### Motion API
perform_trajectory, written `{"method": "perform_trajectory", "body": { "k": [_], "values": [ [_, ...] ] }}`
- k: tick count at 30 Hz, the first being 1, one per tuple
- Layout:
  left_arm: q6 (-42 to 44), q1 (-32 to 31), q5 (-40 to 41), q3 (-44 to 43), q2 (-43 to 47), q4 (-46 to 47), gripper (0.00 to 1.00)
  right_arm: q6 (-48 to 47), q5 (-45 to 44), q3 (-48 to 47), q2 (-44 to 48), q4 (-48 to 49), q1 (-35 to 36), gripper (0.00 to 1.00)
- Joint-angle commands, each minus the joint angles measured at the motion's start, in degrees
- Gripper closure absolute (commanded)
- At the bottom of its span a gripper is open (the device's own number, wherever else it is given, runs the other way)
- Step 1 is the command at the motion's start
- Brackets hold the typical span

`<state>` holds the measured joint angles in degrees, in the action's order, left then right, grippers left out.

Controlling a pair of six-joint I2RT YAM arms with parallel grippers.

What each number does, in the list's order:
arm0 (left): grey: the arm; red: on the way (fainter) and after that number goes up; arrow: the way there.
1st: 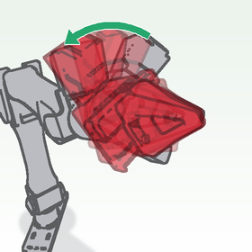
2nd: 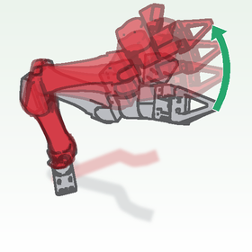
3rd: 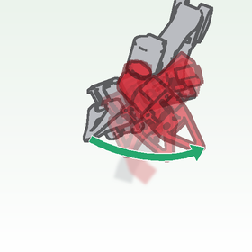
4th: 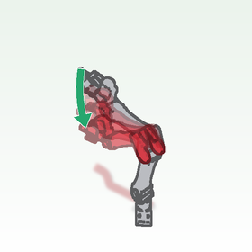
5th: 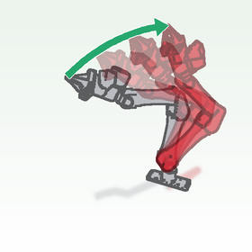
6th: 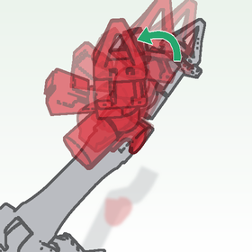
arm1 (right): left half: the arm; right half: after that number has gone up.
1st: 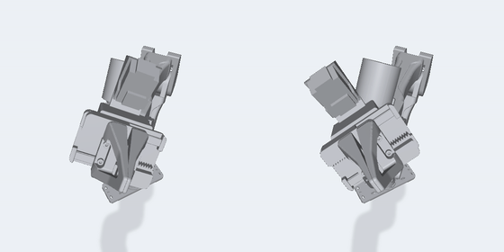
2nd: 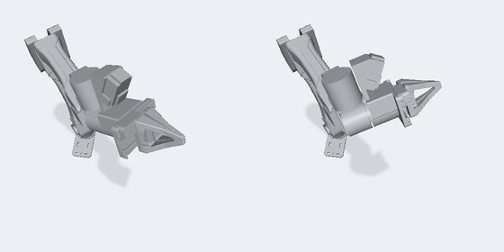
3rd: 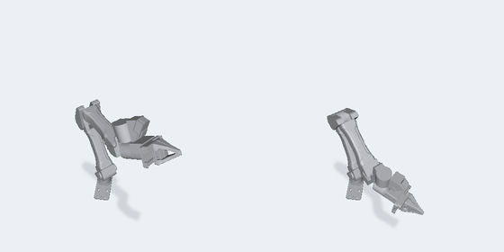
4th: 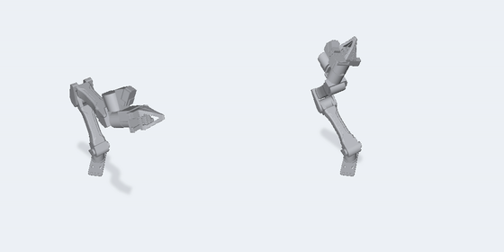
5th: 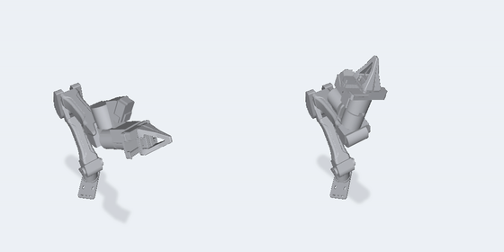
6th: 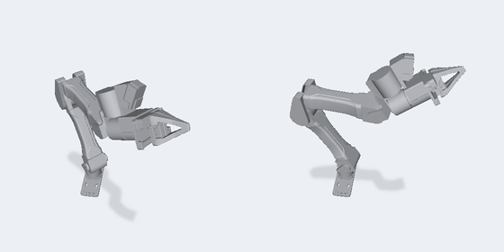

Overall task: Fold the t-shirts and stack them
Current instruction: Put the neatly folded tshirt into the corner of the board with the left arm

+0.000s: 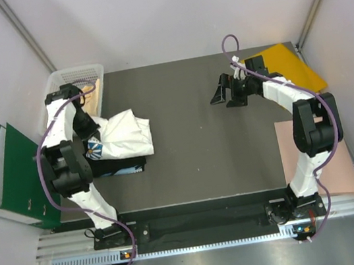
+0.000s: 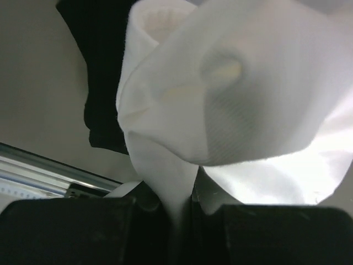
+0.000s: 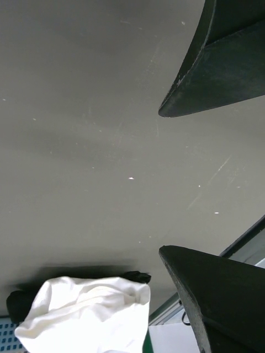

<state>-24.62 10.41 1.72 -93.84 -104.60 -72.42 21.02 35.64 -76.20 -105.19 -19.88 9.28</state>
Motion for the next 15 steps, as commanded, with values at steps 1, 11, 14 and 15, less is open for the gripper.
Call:
{"method": "perform_trajectory", "body": {
  "k": [1, 11, 14, 15],
  "values": [
    [4.05, 1.8, 9.61, -4.59, -3.06, -3.25, 1.0, -1.59, 0.05, -2.55, -0.19, -0.07, 1.35, 0.0],
    [0.19, 2.42, 16.31, -7.5, -3.71, -4.14, 0.01, -2.56, -0.22, -3.42, -0.54, -0.78, 3.02, 0.0],
    [-0.42, 2.42, 12.01, -5.57, 3.13, 1.04, 0.01, -3.26, -0.3, -5.79, -2.12, -1.74, 6.18, 0.0],
    [-0.51, 2.42, 10.6, -4.6, 5.0, 2.88, 0.01, -3.52, -0.31, -6.58, -2.65, -2.61, 7.06, 0.0]
  ]
}}
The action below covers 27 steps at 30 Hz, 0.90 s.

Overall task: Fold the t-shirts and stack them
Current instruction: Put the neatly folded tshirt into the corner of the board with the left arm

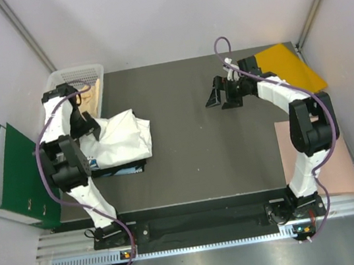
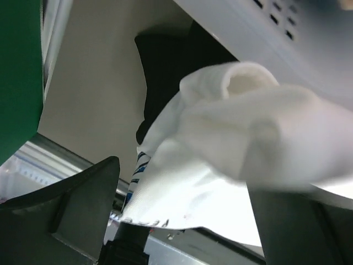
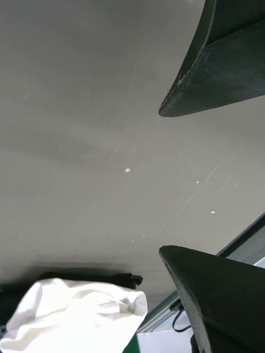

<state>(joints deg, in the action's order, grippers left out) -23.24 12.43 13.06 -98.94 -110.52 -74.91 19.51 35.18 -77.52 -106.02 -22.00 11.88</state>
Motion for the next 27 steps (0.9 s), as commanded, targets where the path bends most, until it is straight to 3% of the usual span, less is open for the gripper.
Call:
{"method": "perform_trajectory", "body": {
  "k": [1, 6, 8, 9, 10, 11, 14, 20, 27],
  "values": [
    [-1.89, 0.32, -4.06, 2.06, 12.94, 9.48, 0.01, -2.1, -0.19, -6.84, -2.35, -0.76, 6.64, 0.0],
    [-2.94, 0.41, -4.36, 12.87, 23.58, 14.27, 0.01, 0.53, -0.2, -8.35, -4.55, 0.9, 9.91, 0.0],
    [-4.17, 0.41, -2.96, 16.99, 26.83, 14.8, 0.12, 0.71, -0.02, -8.79, -5.25, 1.17, 10.71, 0.0],
    [-4.18, 0.41, -2.6, 18.76, 28.07, 16.02, 0.23, 0.36, 0.06, -9.58, -5.51, 0.65, 10.8, 0.0],
    [-4.18, 0.41, -2.08, 20.35, 30.34, 16.9, 0.76, 0.09, 0.07, -9.76, -5.69, -0.05, 10.88, 0.0],
    [-4.09, 0.49, -1.03, 22.36, 31.15, 17.6, 0.99, -0.26, 0.07, -9.93, -5.95, -0.32, 10.88, 0.0],
    [-1.98, 0.32, -3.29, 21.87, 31.95, 17.35, 1.0, -1.22, -0.64, -10.2, -5.87, -1.03, 10.71, 0.0],
    [1.71, -2.49, -15.15, 19.67, 30.11, 21.56, 1.0, -1.32, -0.64, -10.37, -6.4, -1.47, 10.36, 0.0],
    [1.8, -14.86, -19.21, 13.78, 18.52, 23.59, 1.0, -1.58, -1.08, -9.5, -5.96, -1.56, 10.09, 0.0]
  ]
}}
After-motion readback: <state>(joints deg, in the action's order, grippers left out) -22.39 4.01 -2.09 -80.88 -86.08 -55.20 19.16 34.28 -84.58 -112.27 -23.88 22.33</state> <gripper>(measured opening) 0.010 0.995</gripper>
